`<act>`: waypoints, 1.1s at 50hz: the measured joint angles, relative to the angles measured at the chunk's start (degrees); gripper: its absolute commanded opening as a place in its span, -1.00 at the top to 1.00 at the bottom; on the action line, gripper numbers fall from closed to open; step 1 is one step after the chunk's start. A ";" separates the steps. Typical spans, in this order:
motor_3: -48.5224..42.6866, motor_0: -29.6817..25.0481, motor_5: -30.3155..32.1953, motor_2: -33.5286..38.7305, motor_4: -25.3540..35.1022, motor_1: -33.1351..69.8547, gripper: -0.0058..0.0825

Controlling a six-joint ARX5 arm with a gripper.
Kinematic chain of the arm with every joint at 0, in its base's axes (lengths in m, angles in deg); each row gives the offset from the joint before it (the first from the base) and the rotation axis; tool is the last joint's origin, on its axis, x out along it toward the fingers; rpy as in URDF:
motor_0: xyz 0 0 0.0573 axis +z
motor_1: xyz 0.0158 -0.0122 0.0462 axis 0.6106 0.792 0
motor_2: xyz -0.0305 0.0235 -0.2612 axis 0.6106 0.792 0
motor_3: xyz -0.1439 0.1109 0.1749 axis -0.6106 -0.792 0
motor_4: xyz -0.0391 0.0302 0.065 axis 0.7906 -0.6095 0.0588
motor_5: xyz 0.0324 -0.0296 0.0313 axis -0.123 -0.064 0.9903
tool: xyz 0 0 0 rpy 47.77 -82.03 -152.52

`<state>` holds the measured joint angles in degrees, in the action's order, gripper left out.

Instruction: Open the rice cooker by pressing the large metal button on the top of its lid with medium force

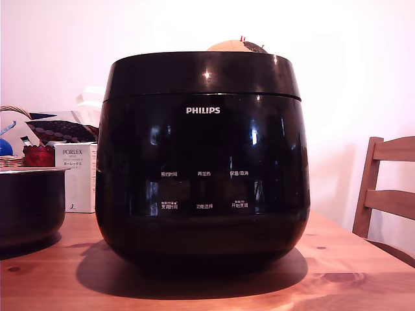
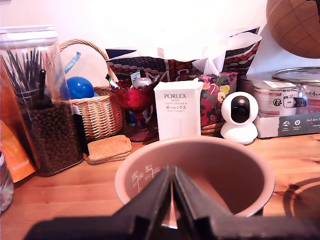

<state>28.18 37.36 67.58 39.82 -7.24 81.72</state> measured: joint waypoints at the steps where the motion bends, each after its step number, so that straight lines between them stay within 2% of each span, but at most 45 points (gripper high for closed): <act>1: -0.09 0.11 0.00 0.00 0.28 -0.02 0.92; 2: -0.72 0.55 0.00 0.00 0.28 -0.11 0.92; 3: -1.60 0.94 0.04 0.00 2.95 -0.26 0.92; 9: -4.79 1.86 0.09 0.52 4.04 -0.31 0.92; 33: 1.57 1.88 -0.44 0.50 4.52 -0.31 0.92; 44: 4.83 1.88 -4.85 0.50 7.69 -0.31 0.92; 55: 11.91 1.88 -15.23 0.48 13.22 -0.31 0.92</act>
<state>40.09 39.24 52.35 40.30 5.99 81.41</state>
